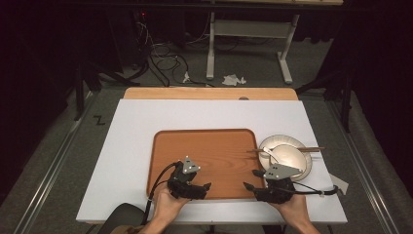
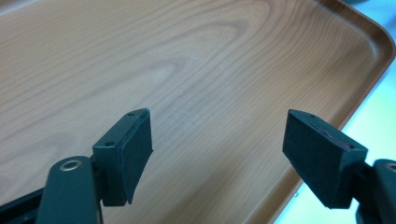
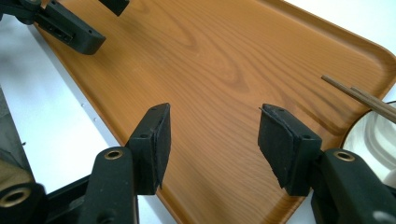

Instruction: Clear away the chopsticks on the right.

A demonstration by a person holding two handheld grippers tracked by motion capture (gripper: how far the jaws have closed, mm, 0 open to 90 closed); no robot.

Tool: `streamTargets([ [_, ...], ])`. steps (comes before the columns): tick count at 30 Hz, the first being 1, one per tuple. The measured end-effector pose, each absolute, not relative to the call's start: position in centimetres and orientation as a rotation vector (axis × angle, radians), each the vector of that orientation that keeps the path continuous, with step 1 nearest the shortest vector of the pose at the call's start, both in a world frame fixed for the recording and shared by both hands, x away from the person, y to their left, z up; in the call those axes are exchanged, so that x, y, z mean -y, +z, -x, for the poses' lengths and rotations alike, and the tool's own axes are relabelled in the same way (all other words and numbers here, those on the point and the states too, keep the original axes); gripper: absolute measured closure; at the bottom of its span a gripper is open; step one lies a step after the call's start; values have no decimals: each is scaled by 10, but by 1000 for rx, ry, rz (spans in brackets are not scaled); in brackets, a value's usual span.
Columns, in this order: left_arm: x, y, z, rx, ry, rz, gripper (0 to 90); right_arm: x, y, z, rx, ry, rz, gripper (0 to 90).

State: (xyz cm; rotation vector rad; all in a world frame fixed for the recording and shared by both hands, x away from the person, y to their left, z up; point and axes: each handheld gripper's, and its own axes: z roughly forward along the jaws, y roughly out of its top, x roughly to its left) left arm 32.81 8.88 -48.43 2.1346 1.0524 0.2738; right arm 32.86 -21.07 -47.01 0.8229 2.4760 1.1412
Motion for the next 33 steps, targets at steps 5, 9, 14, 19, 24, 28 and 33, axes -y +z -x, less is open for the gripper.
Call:
streamTargets([
  [5,-88,-485,-328,-1050,269,-2139,246,211,-470,-328,-2482,1135,-801,455],
  [9,-88,-485,-328,-1047,267,-2139,246,213,-468,-328,-2470,1139,-795,454],
  [14,-89,-485,-328,-1050,267,-2138,245,216,-465,-328,-2459,1159,-795,453],
  [19,-89,-485,-329,-1049,265,-2143,245,218,-463,-328,-2454,1165,-794,454],
  [24,-89,-485,-328,-1051,263,-2137,245,219,-461,-328,-2451,1172,-791,454],
  [28,-89,-485,-329,-1052,258,-2137,245,221,-460,-327,-2444,1169,-792,455],
  [33,-89,-485,-329,-1049,258,-2141,245,223,-458,-327,-2435,1195,-794,456],
])
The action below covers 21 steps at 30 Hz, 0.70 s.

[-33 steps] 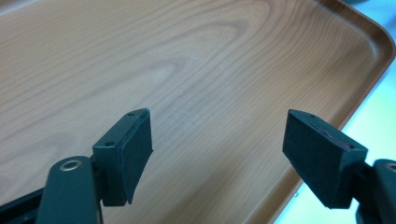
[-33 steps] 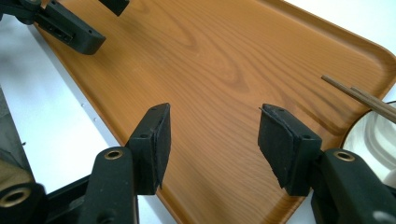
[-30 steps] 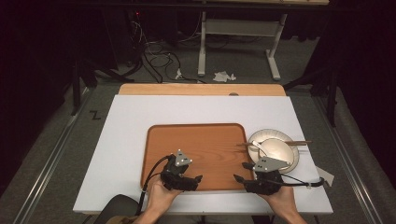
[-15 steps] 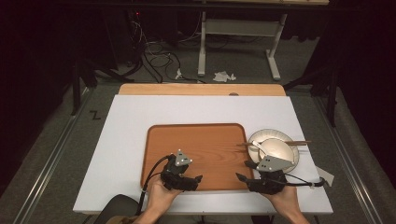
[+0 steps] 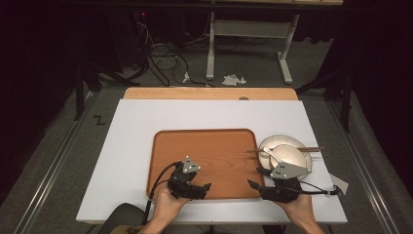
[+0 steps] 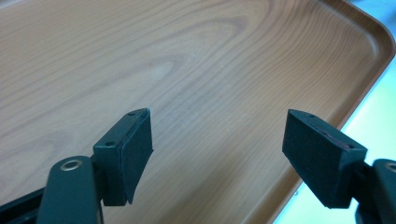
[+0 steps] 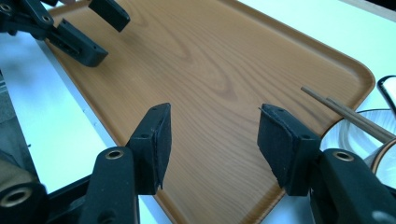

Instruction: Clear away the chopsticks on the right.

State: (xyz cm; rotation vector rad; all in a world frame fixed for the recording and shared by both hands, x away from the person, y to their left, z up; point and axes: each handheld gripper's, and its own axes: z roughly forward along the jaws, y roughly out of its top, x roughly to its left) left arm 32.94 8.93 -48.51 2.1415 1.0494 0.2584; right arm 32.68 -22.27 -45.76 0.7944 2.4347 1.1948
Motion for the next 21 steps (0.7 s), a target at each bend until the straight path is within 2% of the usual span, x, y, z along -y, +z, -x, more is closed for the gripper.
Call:
streamTargets([
  [21,-91,-484,-330,-1055,256,-2137,245,234,-444,-325,-2429,1242,-844,490],
])
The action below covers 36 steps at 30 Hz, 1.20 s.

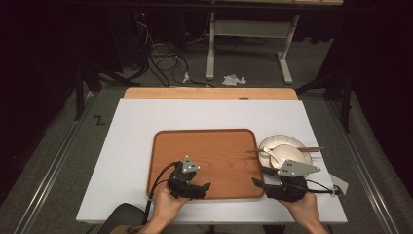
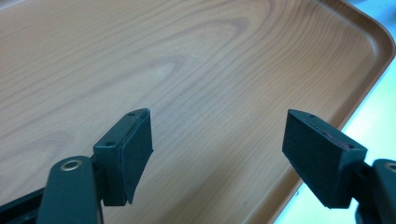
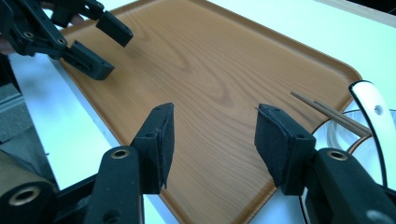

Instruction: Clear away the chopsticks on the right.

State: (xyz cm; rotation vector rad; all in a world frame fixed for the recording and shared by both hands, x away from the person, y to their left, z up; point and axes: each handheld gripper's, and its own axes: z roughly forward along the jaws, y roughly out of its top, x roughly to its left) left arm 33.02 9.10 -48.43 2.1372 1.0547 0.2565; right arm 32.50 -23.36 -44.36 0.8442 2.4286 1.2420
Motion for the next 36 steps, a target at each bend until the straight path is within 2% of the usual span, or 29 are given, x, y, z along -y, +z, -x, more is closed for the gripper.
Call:
streamTargets([
  [23,-92,-484,-331,-1059,257,-2138,245,283,-405,-337,-2331,1183,-890,625],
  [36,-91,-485,-331,-1061,257,-2144,245,323,-382,-374,-2268,1073,-972,693],
])
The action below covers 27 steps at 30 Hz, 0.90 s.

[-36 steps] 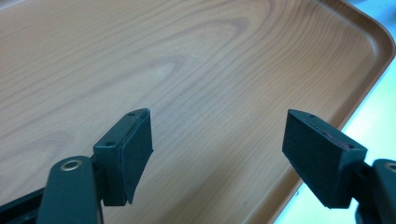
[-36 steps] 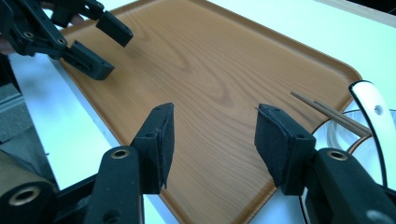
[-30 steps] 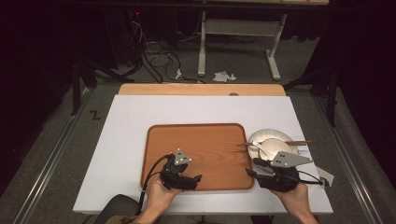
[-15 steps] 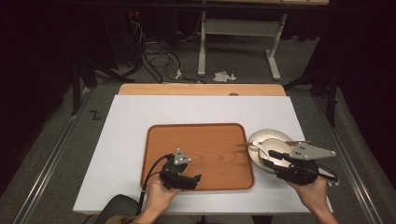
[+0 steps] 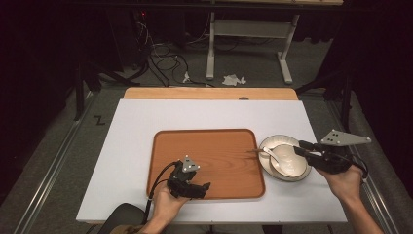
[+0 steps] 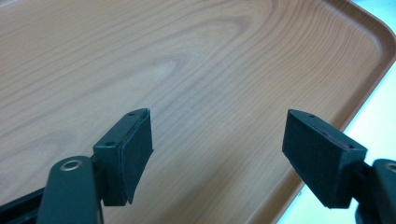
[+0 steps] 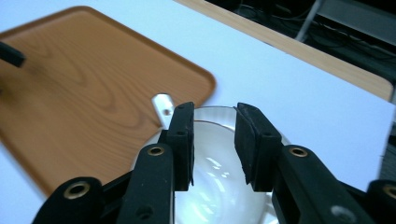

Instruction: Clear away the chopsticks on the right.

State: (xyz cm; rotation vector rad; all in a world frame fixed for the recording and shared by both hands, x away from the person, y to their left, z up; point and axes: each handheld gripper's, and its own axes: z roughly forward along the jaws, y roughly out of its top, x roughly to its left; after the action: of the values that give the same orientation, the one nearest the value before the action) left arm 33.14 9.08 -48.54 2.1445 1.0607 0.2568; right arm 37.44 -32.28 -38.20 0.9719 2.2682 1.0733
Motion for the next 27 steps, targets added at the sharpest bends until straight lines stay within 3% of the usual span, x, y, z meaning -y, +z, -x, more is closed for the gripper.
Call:
streamTargets([
  [7,-90,-487,-332,-1063,251,-2148,246,337,-383,-406,-2287,964,-1007,705],
  [15,-89,-488,-333,-1069,245,-2155,246,352,-411,-437,-2327,872,-1100,707],
  [27,-89,-490,-334,-1068,235,-2166,247,365,-443,-457,-2415,745,-1171,711],
])
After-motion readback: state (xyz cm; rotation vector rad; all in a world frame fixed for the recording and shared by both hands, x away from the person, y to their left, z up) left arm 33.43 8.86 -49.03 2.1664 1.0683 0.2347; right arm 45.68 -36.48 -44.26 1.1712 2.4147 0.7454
